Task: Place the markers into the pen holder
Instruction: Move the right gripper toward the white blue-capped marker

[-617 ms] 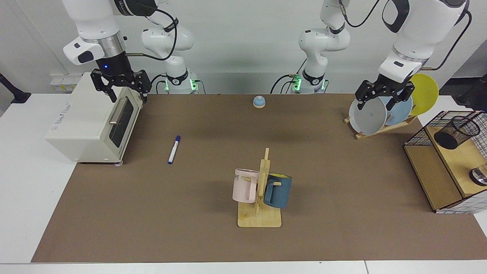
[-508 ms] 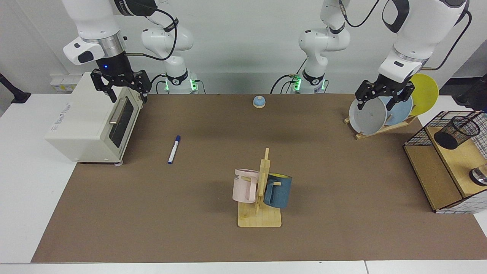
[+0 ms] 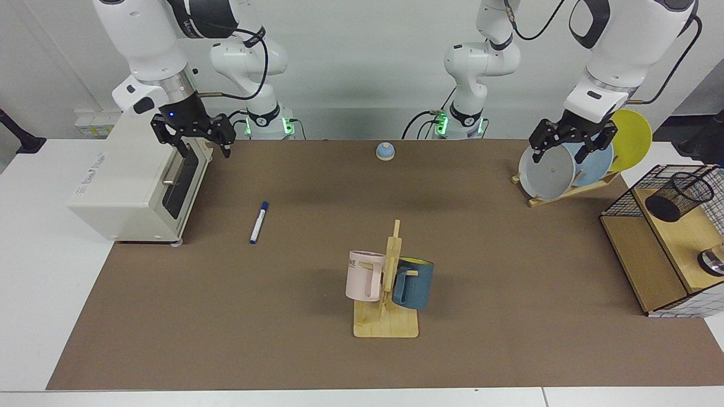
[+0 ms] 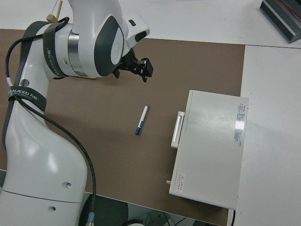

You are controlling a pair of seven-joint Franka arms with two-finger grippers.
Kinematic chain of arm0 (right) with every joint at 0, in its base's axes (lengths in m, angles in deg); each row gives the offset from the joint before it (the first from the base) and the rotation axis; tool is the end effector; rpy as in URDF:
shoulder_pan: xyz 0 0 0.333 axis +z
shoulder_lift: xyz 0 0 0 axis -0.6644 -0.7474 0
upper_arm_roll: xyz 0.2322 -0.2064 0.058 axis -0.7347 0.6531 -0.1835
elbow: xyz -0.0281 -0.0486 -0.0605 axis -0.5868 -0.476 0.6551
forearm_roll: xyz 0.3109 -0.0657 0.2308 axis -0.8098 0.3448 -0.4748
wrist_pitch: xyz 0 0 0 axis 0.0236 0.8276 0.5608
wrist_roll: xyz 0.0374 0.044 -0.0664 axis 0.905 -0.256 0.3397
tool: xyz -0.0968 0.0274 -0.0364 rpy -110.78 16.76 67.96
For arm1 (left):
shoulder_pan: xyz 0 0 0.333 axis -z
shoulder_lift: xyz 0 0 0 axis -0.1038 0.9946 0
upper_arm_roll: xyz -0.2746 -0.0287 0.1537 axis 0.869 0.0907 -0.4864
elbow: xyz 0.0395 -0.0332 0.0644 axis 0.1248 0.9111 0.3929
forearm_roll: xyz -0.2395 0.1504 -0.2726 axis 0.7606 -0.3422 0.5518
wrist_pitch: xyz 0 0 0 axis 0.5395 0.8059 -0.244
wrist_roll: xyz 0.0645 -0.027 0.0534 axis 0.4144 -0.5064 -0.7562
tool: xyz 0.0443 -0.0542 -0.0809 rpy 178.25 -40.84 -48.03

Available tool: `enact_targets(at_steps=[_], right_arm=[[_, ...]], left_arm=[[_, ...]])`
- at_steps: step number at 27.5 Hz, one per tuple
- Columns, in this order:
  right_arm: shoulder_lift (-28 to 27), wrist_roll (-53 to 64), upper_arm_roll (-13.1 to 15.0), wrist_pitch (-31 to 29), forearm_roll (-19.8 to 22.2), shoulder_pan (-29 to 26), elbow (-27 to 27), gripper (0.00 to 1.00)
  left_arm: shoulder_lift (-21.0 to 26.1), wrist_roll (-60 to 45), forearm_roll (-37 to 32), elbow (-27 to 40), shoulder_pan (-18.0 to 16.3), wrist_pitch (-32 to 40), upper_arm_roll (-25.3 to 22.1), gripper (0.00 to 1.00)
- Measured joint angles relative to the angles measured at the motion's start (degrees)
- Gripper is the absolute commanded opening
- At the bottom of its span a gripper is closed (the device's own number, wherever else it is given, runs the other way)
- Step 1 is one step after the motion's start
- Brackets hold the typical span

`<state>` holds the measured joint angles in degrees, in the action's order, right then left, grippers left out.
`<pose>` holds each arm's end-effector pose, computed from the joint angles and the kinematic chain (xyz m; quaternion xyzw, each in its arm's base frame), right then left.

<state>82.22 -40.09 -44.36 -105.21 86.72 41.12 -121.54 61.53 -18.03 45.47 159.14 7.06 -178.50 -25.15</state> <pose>0.5444 0.0218 0.6029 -0.9997 0.0224 -0.0045 0.0076 0.5617 -0.0268 0.6196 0.9991 -0.0393 0.0141 0.0033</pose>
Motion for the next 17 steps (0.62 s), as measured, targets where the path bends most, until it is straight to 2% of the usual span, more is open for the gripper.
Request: enact_targets(at_steps=[11, 17], right_arm=[[-1.74, 0.0, -0.27, -11.89, -0.15, 0.15, -10.11, 1.0], [-5.12, -0.4, -0.5, -17.25, -0.22, 0.43, -13.04, 1.0]], left_arm=[[-0.12, 0.58, 3.13, 0.47, -2.01, -0.03, -0.19, 1.0], [-1.3, 1.03, 3.16, 2.92, -1.96, -0.03, 0.28, 1.0]])
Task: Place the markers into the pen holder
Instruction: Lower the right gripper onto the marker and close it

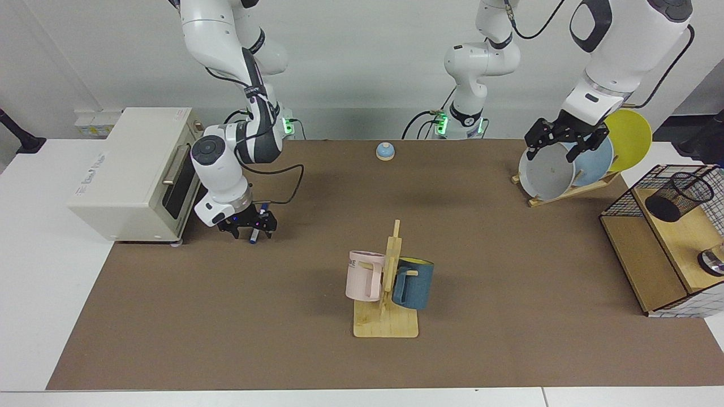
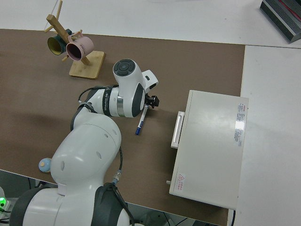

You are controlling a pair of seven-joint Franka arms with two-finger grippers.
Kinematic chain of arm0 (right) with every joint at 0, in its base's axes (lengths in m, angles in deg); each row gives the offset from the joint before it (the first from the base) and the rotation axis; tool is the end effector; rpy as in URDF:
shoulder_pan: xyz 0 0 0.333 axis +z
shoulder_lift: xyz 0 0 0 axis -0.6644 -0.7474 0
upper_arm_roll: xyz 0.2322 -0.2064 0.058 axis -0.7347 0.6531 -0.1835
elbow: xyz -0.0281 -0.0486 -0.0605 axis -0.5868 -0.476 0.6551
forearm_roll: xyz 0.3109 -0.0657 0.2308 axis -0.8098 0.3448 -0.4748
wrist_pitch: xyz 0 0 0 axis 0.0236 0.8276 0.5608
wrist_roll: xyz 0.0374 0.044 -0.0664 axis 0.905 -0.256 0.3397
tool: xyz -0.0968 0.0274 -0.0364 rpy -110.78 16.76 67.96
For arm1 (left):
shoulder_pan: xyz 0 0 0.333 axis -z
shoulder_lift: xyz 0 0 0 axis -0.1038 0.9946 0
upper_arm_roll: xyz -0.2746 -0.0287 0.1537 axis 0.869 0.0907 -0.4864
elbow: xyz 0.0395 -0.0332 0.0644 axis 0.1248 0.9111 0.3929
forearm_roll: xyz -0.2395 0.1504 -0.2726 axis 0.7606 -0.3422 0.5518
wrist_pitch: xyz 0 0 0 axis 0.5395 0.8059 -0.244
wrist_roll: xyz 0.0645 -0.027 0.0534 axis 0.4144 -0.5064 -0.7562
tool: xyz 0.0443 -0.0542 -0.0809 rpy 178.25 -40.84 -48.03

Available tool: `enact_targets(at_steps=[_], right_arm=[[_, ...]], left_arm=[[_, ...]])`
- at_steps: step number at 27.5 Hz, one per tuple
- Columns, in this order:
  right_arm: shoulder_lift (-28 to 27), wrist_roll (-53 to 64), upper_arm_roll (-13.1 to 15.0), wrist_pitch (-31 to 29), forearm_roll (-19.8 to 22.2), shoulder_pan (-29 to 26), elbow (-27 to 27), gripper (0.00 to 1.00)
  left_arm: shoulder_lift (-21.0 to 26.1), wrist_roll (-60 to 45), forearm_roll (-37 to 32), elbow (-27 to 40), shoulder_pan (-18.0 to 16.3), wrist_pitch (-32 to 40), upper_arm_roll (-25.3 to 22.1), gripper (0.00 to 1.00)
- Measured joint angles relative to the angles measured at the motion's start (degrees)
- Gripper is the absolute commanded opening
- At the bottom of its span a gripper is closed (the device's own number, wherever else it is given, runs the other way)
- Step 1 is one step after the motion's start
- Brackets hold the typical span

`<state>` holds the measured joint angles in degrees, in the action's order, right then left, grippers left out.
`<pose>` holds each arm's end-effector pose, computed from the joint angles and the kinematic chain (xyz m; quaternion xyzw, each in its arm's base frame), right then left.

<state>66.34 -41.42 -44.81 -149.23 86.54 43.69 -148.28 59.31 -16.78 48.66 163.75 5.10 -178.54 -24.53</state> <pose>0.5656 0.0500 0.2967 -0.9997 0.0152 -0.0160 0.0143 0.5483 -0.0195 0.6031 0.9988 -0.0370 -0.0059 0.0304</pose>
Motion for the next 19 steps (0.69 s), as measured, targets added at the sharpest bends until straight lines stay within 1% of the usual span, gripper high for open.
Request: enact_targets(at_steps=[3, 4, 7, 8, 9, 10, 19], right_arm=[[-0.5, 0.0, 0.1, -1.43, 0.0, -0.06, -1.14, 0.76], [-0.54, -0.02, 0.13, -1.54, 0.0, -0.09, -1.32, 0.67], [-0.54, -0.71, 0.28, -1.56, 0.0, -0.15, -1.45, 0.22], [-0.53, -1.01, 0.32, -1.57, 0.0, -0.15, -1.45, 0.12], [-0.52, -1.31, 0.35, -1.57, 0.01, -0.15, -1.44, 0.05], [-0.46, -1.52, 0.4, -1.57, 0.05, -0.16, -1.42, 0.0], [-0.16, -1.86, 0.49, -1.56, 0.05, -0.14, -1.41, 0.0]], left_arm=[[-0.01, 0.01, 0.0, 0.0, 0.0, 0.0, 0.01, 1.0], [-0.01, 0.02, 0.0, 0.0, 0.0, 0.0, 0.01, 1.0], [-0.02, 0.03, 0.0, 0.0, 0.0, 0.0, 0.02, 1.0], [-0.02, 0.03, 0.0, 0.0, 0.0, 0.0, 0.02, 1.0], [-0.02, 0.04, 0.0, 0.0, 0.0, 0.0, 0.02, 1.0], [-0.02, 0.04, 0.0, 0.0, 0.0, 0.0, 0.02, 1.0], [-0.04, 0.0, 0.02, 0.0, 0.0, -0.05, 0.01, 1.0]])
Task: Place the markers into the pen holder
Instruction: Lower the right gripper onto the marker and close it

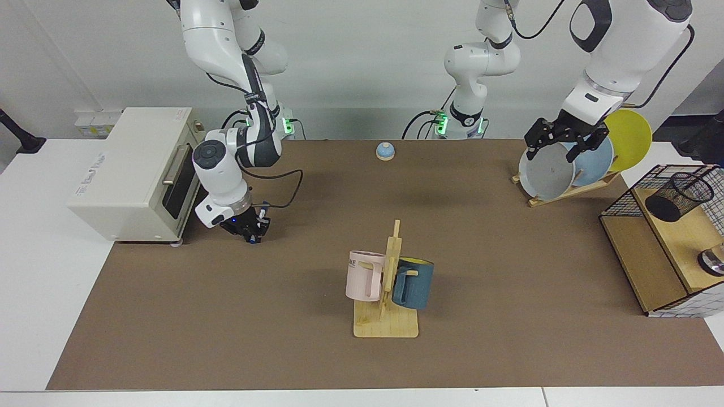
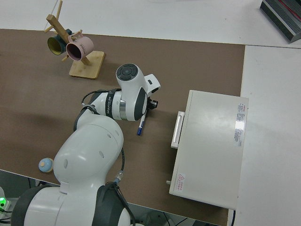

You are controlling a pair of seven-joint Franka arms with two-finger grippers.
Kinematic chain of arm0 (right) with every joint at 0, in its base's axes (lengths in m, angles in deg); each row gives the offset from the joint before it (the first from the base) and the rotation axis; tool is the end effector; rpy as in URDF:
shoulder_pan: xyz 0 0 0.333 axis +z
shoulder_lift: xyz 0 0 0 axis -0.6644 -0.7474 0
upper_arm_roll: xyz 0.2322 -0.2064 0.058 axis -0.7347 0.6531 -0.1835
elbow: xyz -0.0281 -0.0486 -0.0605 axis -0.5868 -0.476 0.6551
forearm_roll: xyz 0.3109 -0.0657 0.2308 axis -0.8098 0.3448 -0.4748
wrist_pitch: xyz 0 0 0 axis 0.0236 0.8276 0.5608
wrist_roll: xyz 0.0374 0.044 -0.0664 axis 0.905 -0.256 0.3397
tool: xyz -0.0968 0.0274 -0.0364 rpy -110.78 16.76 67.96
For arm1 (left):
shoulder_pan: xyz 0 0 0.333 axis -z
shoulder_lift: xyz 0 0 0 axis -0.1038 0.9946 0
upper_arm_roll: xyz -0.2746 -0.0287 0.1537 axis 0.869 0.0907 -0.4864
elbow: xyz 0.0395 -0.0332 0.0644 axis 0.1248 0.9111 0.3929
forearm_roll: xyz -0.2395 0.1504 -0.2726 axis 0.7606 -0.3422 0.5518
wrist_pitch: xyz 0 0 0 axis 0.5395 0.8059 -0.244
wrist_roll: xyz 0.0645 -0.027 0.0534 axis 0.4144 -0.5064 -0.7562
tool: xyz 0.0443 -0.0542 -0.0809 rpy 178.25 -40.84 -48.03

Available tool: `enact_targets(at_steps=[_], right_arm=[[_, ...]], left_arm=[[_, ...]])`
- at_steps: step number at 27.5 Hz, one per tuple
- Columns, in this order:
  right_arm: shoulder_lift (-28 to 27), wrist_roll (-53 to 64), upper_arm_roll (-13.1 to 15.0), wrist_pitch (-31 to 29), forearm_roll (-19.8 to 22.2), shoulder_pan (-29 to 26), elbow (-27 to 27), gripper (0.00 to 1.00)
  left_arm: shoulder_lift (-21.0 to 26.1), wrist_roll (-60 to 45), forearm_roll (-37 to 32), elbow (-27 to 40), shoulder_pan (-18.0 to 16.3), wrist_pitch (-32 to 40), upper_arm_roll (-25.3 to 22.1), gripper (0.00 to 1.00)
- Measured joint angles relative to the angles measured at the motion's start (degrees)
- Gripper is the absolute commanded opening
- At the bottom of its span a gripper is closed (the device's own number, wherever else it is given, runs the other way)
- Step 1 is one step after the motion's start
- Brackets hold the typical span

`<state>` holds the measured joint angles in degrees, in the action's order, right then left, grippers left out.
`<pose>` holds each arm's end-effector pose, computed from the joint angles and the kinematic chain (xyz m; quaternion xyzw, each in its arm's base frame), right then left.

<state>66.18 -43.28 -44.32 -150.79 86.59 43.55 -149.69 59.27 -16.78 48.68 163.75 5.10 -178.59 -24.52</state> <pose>0.5607 0.0434 0.2874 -0.9991 0.0366 -0.0159 0.0131 0.5482 -0.0196 0.6036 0.9988 -0.0370 -0.0052 0.0306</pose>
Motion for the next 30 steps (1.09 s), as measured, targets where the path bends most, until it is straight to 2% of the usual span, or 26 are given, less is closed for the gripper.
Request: enact_targets(at_steps=[18, 23, 30], right_arm=[[0.03, -6.25, -0.39, 0.37, 0.0, 0.22, 0.62, 0.0], [0.72, -12.63, -0.93, 7.27, -0.1, 1.05, 5.48, 0.0], [3.92, -25.66, -1.23, 18.63, -0.81, 5.44, 13.54, 0.0]], left_arm=[[-1.42, -0.04, 0.01, -0.5, -0.66, 0.0, -1.04, 1.0], [-1.42, 0.04, 0.01, -0.55, -0.75, -0.25, -0.83, 1.0], [-1.41, 0.24, 0.2, -0.59, -0.74, -1.79, -0.17, 1.0]])
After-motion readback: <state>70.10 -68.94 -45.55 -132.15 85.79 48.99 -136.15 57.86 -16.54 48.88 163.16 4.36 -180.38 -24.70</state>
